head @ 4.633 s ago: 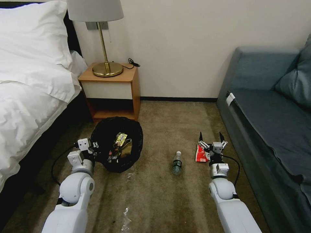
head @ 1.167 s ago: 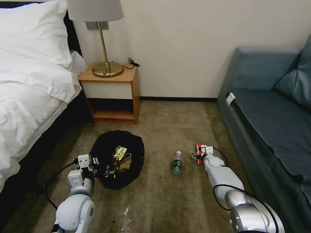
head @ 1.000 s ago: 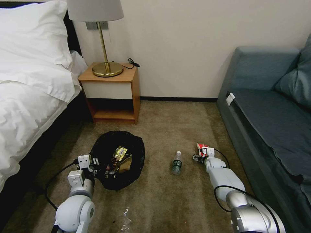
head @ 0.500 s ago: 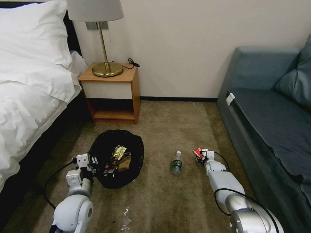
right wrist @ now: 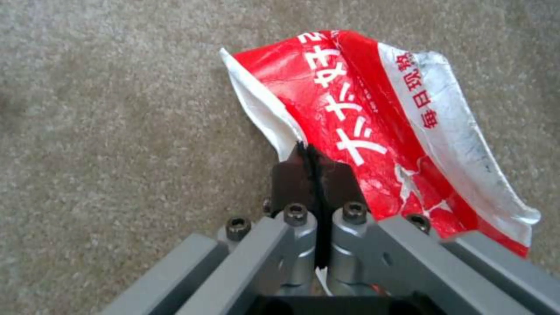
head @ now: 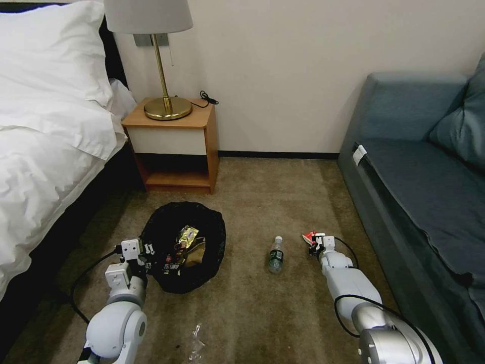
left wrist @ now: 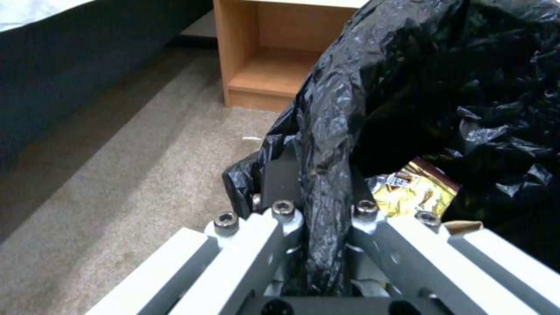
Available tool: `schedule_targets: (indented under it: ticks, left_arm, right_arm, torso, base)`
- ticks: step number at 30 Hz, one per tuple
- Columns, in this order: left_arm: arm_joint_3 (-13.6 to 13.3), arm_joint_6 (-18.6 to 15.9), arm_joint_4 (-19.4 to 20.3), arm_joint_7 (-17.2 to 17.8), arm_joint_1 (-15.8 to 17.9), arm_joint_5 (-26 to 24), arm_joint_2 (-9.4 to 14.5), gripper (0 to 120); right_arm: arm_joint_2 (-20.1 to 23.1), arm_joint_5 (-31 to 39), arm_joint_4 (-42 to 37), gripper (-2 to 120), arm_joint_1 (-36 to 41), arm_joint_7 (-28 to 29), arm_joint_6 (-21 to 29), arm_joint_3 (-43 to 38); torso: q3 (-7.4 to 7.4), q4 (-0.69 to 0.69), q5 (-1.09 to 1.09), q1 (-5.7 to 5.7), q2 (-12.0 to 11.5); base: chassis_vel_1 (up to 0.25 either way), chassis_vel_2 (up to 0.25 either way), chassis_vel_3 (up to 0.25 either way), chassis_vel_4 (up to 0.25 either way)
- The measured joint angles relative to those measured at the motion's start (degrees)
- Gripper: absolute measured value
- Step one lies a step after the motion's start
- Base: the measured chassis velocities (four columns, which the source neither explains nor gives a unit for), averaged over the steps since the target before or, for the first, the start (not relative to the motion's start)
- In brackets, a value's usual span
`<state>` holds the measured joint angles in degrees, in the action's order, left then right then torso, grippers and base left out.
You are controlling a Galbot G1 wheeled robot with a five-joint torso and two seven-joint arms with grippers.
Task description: Pick up the trash bin, then pick up the garbage on the floor and place it into the trash bin.
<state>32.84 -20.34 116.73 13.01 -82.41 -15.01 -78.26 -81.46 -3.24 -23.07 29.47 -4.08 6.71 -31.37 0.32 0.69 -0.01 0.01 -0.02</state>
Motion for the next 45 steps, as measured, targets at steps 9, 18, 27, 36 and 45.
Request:
schedule_targets:
  ticks: [9,18,27,36,45]
  left_arm:
    - [-0.15,0.01,-0.51,0.02,0.57,0.0,-0.11,2]
    - [-0.1,0.01,-0.99,0.03,1.05,-0.23,0.19,2]
    - [-0.24,0.02,-2.0,0.06,1.98,-0.47,0.11,2]
    - [-0.45,0.12,-3.1,0.04,3.11,-0.74,0.14,2]
    - [-1.47,0.52,-5.34,-0.04,5.23,-0.54,-0.98,2]
  right_arm:
    - [-0.1,0.42,-2.45,0,1.21,0.46,-1.17,0.48]
    - [-0.51,1.61,-6.01,0,2.84,1.68,-2.32,2.21]
    - [-0.27,3.44,-12.4,0,5.48,3.01,-2.28,4.88]
    - [0.03,4.44,-18.2,0,8.15,4.86,-2.65,6.42]
    - [0.61,5.82,-22.23,0,10.28,6.3,-4.12,7.21]
  torso:
    - [0.0,0.0,0.0,0.0,0.0]
    - [0.0,0.0,0.0,0.0,0.0]
    - [0.0,0.0,0.0,0.0,0.0]
    - [0.0,0.0,0.0,0.0,0.0]
    - [0.0,0.0,0.0,0.0,0.0]
  base:
    - [0.0,0.0,0.0,0.0]
    - [0.0,0.0,0.0,0.0]
    - [0.0,0.0,0.0,0.0]
    - [0.0,0.0,0.0,0.0]
    - [0.0,0.0,0.0,0.0]
